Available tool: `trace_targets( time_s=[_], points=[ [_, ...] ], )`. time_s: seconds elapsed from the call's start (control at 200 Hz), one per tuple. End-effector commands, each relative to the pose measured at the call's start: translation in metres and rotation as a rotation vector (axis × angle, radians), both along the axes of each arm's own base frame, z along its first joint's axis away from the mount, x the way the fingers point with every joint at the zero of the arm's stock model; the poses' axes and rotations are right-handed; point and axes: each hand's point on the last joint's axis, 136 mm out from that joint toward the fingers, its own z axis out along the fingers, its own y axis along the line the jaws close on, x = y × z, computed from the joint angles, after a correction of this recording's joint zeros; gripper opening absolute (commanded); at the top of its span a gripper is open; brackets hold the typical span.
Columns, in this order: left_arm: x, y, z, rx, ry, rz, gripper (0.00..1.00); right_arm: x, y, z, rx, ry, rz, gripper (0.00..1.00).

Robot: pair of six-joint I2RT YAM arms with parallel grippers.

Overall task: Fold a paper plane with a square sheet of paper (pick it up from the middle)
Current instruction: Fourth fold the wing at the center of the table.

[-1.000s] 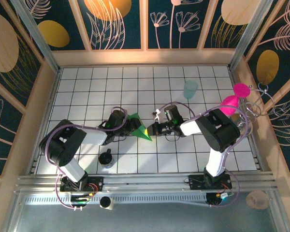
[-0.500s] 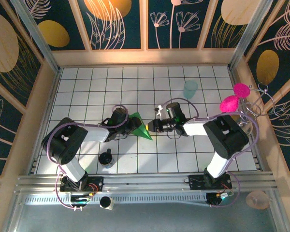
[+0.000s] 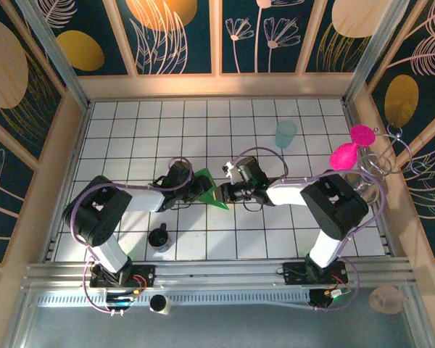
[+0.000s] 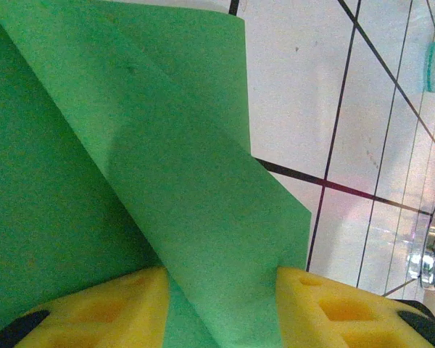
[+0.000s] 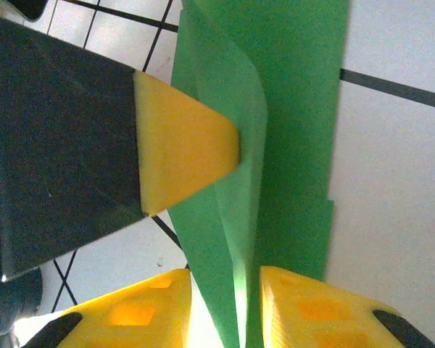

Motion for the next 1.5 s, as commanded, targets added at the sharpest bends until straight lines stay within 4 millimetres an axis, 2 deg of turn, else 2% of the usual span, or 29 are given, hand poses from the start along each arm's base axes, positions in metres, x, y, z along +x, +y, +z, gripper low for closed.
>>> trace_targets(
  time_s=[0.0, 0.315, 0.586, 0.716, 0.736, 0.896, 0.996, 1.116, 1.301, 1.497],
  points=[
    [-0.025, 0.024, -0.045, 0.141, 0.147, 0.022, 0.45, 0.005, 0.003, -0.007, -0.044, -0.026, 0.015, 0.31],
    [-0.025, 0.022, -0.045, 0.135, 0.155, 0.017, 0.45, 0.004, 0.016, -0.011, -0.034, -0.036, 0.061, 0.23],
    [-0.023, 0.022, -0.039, 0.128, 0.142, 0.021, 0.45, -0.001, 0.013, -0.011, -0.018, -0.023, 0.076, 0.08],
    [-0.016, 0.018, -0.027, 0.111, 0.103, 0.017, 0.47, -0.003, 0.008, -0.012, -0.010, -0.005, 0.073, 0.03],
    [-0.012, 0.015, -0.014, 0.091, 0.071, 0.017, 0.49, -0.002, 0.007, -0.011, -0.010, -0.005, 0.072, 0.03],
    [0.005, 0.008, 0.030, 0.059, -0.052, 0.006, 0.63, -0.001, -0.002, -0.012, -0.037, -0.006, 0.053, 0.01],
    [0.011, 0.012, 0.049, 0.073, -0.113, 0.014, 0.68, 0.002, -0.013, -0.014, -0.077, -0.022, 0.024, 0.00],
    [0.014, 0.011, 0.065, 0.072, -0.174, -0.002, 0.68, 0.007, -0.032, -0.013, -0.115, -0.048, -0.034, 0.00],
    [0.014, -0.005, 0.078, -0.023, -0.212, -0.052, 0.63, 0.006, -0.044, -0.008, -0.091, -0.029, -0.092, 0.00],
    [0.002, -0.021, 0.066, -0.109, -0.169, -0.085, 0.55, -0.003, -0.035, -0.012, -0.016, 0.076, -0.072, 0.00]
  ],
)
